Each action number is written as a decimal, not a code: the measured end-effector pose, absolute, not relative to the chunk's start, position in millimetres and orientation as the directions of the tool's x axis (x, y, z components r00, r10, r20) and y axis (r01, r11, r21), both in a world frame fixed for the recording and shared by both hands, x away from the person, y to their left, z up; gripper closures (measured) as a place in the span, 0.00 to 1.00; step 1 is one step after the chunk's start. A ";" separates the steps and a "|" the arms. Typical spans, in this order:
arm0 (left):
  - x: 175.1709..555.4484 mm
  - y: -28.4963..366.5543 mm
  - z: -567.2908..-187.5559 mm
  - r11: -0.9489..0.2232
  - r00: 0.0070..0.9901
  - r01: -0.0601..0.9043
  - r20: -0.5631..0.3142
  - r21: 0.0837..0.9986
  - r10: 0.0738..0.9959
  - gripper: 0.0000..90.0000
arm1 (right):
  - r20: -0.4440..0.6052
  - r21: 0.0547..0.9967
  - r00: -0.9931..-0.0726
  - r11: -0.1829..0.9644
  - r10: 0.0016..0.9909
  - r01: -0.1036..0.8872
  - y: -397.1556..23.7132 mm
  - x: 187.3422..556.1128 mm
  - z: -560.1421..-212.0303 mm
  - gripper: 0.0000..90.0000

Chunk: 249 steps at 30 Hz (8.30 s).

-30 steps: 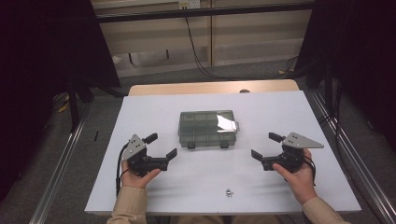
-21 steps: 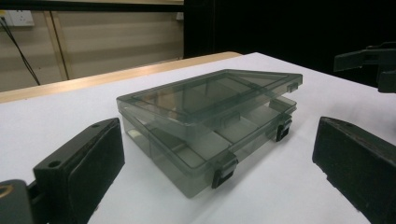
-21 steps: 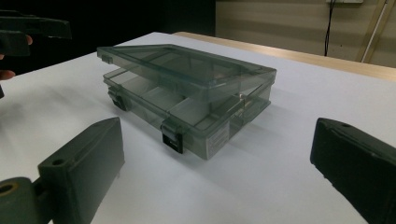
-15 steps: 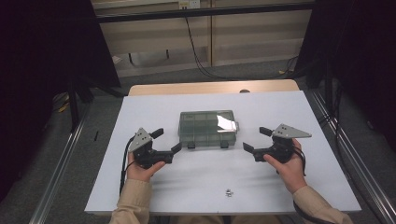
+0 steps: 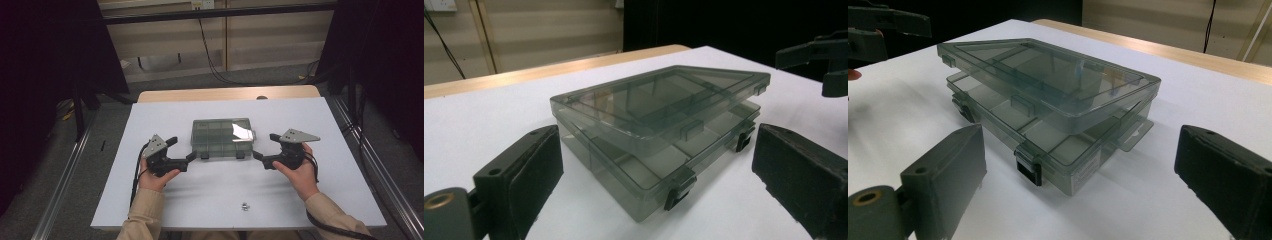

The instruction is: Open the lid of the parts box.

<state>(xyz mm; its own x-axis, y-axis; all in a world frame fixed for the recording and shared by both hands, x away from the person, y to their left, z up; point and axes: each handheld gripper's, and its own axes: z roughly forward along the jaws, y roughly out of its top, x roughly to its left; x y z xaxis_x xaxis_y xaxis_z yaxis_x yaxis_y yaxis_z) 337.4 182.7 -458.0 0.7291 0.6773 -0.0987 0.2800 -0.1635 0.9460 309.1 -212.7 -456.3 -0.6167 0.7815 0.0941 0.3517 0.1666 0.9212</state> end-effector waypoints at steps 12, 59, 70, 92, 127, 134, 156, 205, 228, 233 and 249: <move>340.8 178.2 -458.0 -0.217 0.715 0.357 -0.116 0.909 0.689 0.26 | 0.139 0.890 -0.589 0.161 0.796 0.426 -212.7 309.3 -463.2 0.20; 355.7 169.3 -470.5 -0.349 0.680 0.532 -0.143 0.772 0.719 1.00 | 0.154 0.780 -0.555 0.244 0.817 0.576 -196.6 328.9 -478.1 1.00; 354.3 172.1 -462.6 -0.303 0.672 0.509 -0.152 0.806 0.725 1.00 | 0.167 0.794 -0.560 0.226 0.811 0.564 -197.6 327.3 -476.7 1.00; 354.1 171.6 -456.8 -0.235 0.671 0.492 -0.193 0.838 0.716 1.00 | 0.163 0.836 -0.561 0.188 0.811 0.515 -198.6 329.2 -461.3 1.00; 364.6 163.1 -437.6 -0.172 0.658 0.461 -0.206 0.870 0.724 0.96 | 0.144 0.872 -0.535 0.148 0.833 0.466 -197.4 340.6 -437.3 0.98; 368.2 163.1 -433.3 -0.185 0.652 0.454 -0.183 0.872 0.735 0.93 | 0.137 0.877 -0.528 0.146 0.838 0.458 -197.3 342.5 -434.3 0.97; 376.4 158.7 -423.2 -0.203 0.644 0.394 -0.111 0.896 0.757 0.80 | 0.106 0.887 -0.531 0.162 0.841 0.433 -193.3 348.5 -424.8 0.90; 411.6 156.7 -399.9 -0.169 0.621 0.396 -0.128 0.903 0.773 0.89 | 0.076 0.920 -0.509 0.137 0.857 0.367 -193.4 388.8 -409.1 0.89; 437.4 152.5 -400.3 -0.147 0.586 0.417 -0.142 0.897 0.798 0.91 | 0.126 0.923 -0.475 0.072 0.871 0.377 -193.2 414.0 -412.5 0.89; 441.5 149.6 -402.0 -0.126 0.571 0.421 -0.155 0.898 0.806 0.91 | 0.136 0.921 -0.464 0.061 0.875 0.385 -192.7 418.9 -416.7 0.89; 457.9 146.2 -405.9 -0.125 0.550 0.431 -0.150 0.894 0.822 0.91 | 0.131 0.915 -0.453 0.068 0.882 0.397 -192.3 435.2 -426.5 0.90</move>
